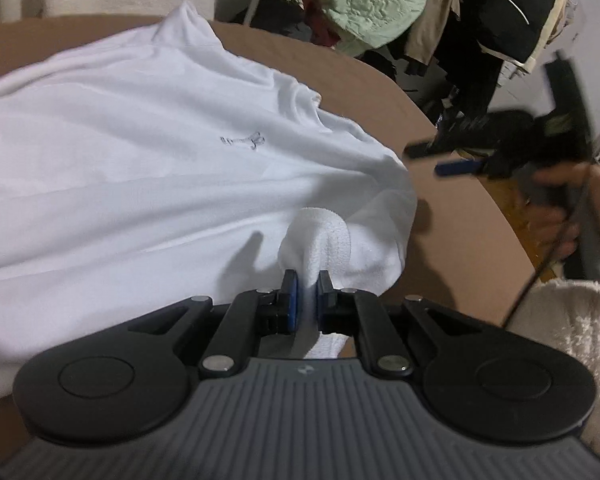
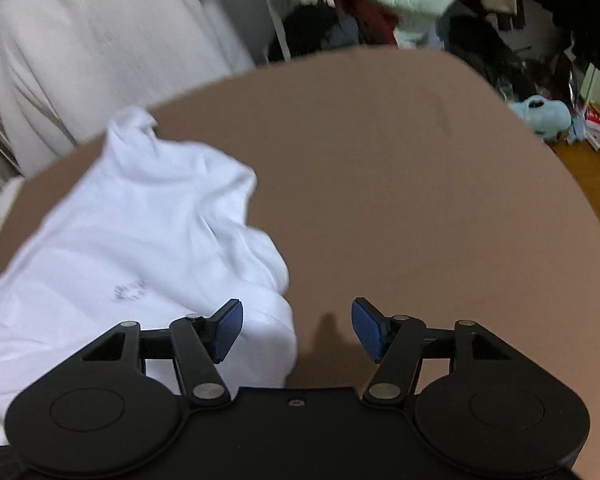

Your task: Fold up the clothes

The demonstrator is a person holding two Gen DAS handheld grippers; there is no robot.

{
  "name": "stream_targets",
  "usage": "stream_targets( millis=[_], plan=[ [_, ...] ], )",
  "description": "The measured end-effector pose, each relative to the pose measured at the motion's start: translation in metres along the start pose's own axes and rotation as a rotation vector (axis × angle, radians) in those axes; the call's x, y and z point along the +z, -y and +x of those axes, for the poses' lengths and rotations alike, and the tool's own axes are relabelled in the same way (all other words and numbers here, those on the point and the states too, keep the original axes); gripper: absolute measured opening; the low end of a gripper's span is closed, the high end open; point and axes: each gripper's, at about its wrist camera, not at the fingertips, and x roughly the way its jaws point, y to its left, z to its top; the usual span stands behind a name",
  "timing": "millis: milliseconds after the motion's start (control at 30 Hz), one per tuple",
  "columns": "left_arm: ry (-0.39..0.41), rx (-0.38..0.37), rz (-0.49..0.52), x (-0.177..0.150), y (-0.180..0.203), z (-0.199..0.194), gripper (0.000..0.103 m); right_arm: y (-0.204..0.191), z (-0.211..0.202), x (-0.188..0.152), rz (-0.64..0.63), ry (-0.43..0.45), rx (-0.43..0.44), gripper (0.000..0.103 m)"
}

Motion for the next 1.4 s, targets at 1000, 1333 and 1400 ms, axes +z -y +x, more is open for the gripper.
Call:
stream_targets(
  millis=[1000,1333,1400],
  plan=[
    [-0.03,-0.05,-0.014,-0.003,0.0,0.012,0.008,0.027,0.082,0.026,0.096,-0.153,0.423,0.024],
    [-0.077,-0.172,-0.097,0.01,-0.006,-0.012,0.008,-0.011,0.05,0.024,-0.107,-0.023,0.055,0.018],
    [-0.121,-0.121,-0.08,0.007,-0.017,-0.002,0.01,-0.012,0.062,0.023,-0.134,-0.047,-0.009,0.039]
  ],
)
